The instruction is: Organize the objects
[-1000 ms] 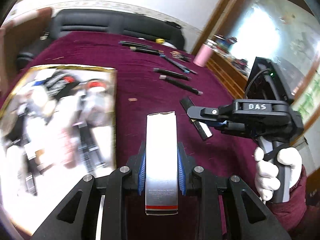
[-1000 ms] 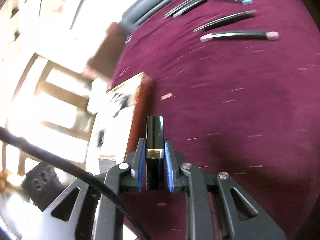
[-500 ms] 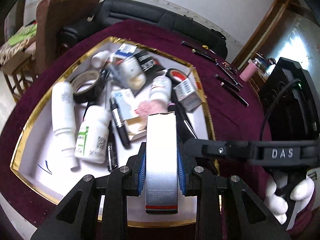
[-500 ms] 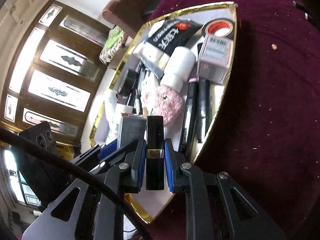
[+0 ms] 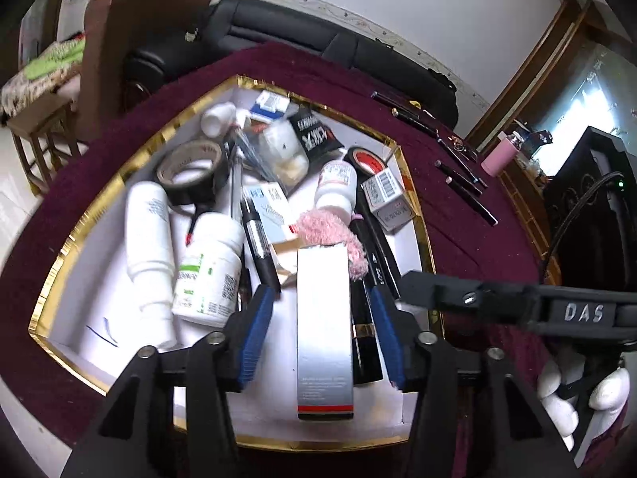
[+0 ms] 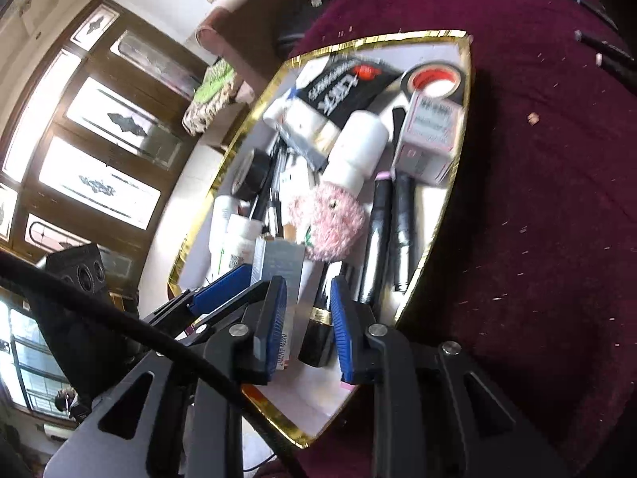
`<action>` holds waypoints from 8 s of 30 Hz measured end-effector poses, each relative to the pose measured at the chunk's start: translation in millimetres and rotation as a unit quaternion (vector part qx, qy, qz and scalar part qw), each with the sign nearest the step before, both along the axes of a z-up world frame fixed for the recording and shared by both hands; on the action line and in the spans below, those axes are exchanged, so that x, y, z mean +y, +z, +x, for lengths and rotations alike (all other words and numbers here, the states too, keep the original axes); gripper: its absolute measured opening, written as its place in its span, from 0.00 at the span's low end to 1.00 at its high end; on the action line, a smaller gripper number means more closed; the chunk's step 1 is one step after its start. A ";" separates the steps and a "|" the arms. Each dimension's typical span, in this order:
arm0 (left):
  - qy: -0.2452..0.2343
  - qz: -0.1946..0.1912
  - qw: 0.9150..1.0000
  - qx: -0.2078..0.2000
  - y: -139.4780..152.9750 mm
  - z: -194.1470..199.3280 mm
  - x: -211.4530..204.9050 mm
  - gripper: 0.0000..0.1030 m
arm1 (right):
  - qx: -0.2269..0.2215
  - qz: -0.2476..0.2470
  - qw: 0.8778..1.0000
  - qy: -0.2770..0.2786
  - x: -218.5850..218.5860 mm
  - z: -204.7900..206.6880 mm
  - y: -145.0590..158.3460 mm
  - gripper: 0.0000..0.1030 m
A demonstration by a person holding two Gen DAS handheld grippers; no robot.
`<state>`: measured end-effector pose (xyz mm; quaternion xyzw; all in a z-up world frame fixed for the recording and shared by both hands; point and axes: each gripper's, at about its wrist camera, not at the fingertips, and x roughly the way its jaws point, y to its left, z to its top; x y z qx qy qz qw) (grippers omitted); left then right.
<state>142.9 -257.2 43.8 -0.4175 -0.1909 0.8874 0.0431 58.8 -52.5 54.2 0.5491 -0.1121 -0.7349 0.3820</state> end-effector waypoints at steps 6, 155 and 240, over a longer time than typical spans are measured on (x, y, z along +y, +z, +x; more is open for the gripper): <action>0.000 -0.094 0.995 0.031 28.2 -0.6 34.3 0.58 | 0.018 -0.013 0.998 -0.052 47.1 -5.3 9.1 0.26; -0.260 -0.234 0.937 -0.014 -10.1 -182.7 267.0 0.11 | 0.154 0.185 0.961 -0.133 234.3 -79.3 -18.8 0.18; 0.024 -0.281 0.951 0.124 47.0 -6.9 35.4 0.11 | 0.194 0.026 0.979 0.058 4.7 42.7 76.8 0.13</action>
